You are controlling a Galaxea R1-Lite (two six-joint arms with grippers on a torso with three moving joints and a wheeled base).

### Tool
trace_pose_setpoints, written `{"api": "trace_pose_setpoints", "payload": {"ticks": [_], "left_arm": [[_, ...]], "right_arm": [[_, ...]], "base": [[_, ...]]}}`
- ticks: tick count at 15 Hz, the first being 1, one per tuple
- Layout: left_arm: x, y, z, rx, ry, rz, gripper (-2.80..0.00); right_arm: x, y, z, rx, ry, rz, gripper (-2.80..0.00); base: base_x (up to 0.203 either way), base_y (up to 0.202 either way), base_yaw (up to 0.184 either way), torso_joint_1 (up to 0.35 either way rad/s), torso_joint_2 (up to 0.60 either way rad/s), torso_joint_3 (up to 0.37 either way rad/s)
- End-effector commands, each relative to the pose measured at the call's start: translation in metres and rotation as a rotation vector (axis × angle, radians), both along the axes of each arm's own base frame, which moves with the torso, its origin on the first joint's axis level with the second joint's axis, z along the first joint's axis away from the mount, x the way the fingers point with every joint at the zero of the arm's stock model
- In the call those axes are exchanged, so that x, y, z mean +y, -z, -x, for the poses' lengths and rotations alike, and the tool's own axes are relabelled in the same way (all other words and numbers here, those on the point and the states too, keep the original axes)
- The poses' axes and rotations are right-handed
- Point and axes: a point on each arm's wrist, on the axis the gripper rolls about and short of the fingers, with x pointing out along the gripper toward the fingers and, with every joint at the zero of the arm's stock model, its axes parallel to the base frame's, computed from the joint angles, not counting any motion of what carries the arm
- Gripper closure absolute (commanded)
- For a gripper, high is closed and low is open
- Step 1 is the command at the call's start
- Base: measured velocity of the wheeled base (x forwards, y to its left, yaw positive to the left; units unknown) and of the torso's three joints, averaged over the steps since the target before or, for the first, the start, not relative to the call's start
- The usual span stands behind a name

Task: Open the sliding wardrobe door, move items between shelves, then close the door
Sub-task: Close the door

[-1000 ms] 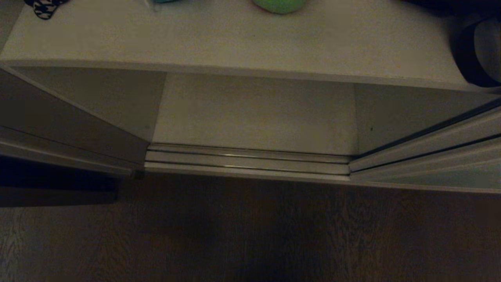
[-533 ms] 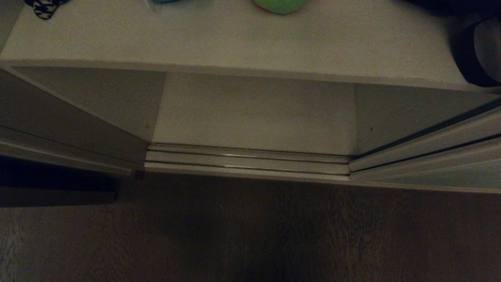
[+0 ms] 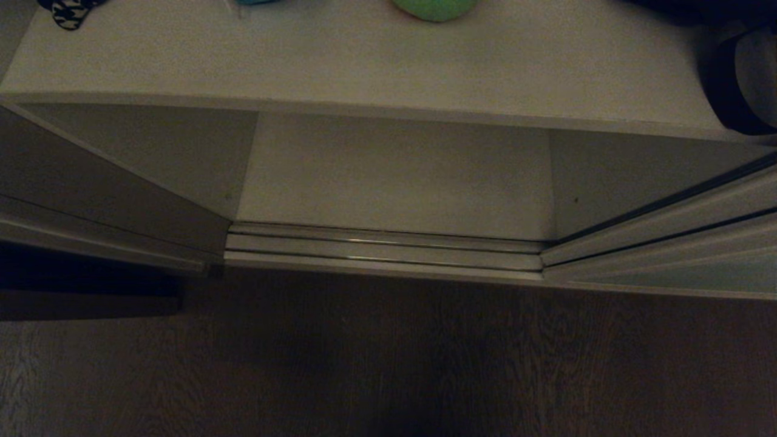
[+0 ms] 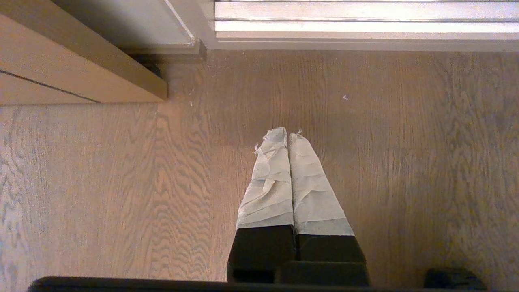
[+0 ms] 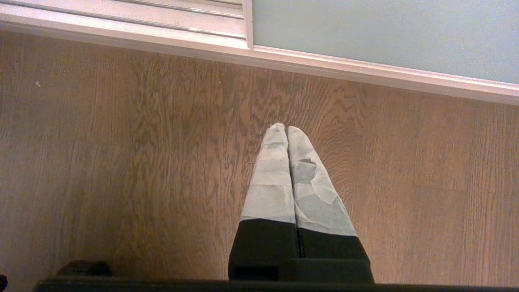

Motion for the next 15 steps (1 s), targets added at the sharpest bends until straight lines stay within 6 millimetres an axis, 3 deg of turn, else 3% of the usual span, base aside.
{"api": "trace_pose_setpoints", "payload": {"ticks": [1, 15], "left_arm": [[0.0, -0.0001, -0.0002, 0.003, 0.0, 0.0, 0.0], [0.0, -0.0001, -0.0002, 0.003, 0.002, 0.0, 0.0]], "right_arm": [[0.0, 0.0002, -0.0001, 0.002, 0.0, 0.002, 0.0], [0.0, -0.0001, -0.0003, -0.006, -0.002, 0.0, 0.0]], "base": [[0.0, 0.0, 0.0, 0.0, 0.0, 0.0], [-0.005, 0.0, 0.0, 0.0, 0.0, 0.0]]}}
